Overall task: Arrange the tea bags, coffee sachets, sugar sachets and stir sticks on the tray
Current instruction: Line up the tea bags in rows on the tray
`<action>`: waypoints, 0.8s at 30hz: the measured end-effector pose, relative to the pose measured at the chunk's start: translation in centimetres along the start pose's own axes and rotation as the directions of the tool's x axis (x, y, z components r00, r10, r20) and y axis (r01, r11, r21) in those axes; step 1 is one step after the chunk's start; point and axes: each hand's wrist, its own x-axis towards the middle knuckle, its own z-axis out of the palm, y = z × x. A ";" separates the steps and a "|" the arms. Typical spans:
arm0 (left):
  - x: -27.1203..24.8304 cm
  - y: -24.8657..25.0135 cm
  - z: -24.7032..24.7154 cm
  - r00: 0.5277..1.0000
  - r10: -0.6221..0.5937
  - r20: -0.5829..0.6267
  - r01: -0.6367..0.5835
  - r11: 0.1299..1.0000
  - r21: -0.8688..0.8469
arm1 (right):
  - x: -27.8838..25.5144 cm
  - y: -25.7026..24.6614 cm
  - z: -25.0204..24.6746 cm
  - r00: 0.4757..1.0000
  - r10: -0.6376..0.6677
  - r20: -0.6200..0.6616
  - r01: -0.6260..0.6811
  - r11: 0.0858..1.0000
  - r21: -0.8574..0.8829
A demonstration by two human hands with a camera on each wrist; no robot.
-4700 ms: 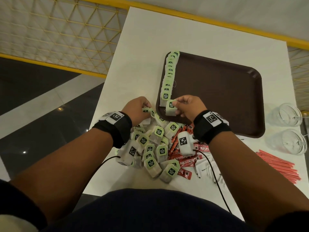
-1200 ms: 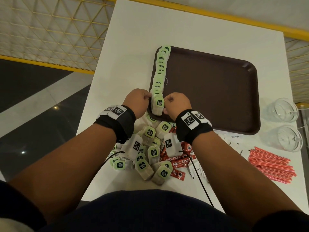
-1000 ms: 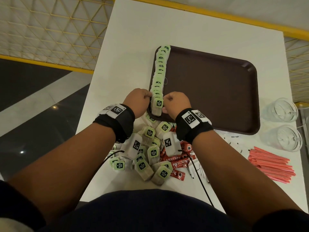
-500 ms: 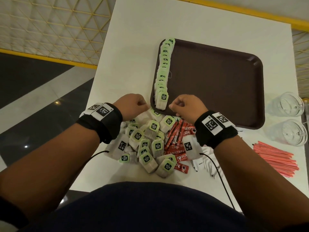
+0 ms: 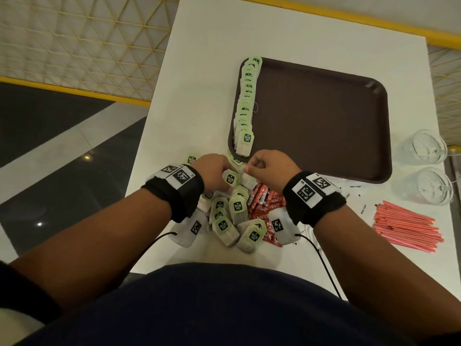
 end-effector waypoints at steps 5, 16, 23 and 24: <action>-1.0 -0.7 -1.1 1.000 -0.012 -0.017 0.010 0.989 -0.147 | -0.6 0.5 0.0 1.000 0.013 -0.025 -0.013 1.000 0.023; -1.4 -0.2 -5.8 0.993 0.056 -0.105 -0.105 0.824 -0.556 | -0.8 -0.8 -1.9 0.997 0.065 -0.037 -0.039 0.872 0.489; 0.5 1.5 -7.3 0.987 0.009 -0.158 -0.143 0.474 -0.869 | 0.6 -2.1 -4.2 0.994 -0.014 -0.113 0.079 0.801 0.593; 1.2 1.7 -7.5 0.984 -0.002 -0.177 -0.157 0.448 -0.880 | 1.3 -2.1 -4.5 0.991 -0.015 -0.134 0.095 0.785 0.612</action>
